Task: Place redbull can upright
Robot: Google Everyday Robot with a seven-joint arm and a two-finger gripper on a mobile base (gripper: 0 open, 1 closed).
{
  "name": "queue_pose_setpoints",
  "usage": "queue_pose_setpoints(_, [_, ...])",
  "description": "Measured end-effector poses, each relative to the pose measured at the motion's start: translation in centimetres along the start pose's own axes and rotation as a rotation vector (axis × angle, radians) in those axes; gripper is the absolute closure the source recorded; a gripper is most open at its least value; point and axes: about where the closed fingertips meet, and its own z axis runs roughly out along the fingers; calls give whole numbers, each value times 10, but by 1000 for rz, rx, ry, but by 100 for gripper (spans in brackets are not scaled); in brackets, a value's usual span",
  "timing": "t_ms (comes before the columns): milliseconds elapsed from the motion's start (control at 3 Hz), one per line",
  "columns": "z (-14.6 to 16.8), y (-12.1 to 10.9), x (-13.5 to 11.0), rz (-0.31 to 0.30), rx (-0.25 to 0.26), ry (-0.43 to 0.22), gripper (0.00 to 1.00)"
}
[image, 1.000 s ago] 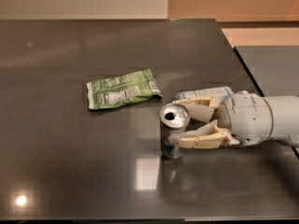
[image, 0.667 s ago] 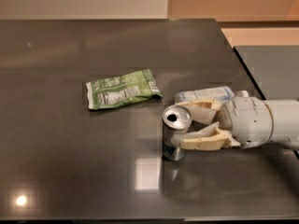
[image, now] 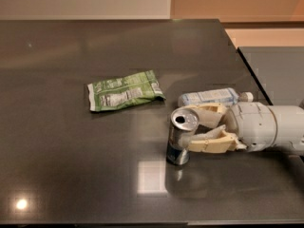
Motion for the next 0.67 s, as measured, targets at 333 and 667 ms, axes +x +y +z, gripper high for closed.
queue_pose_setpoints(333, [-3,-4,3,22,1,-13,61])
queue_pose_setpoints(667, [-4,-7,5,31,5,-4,37])
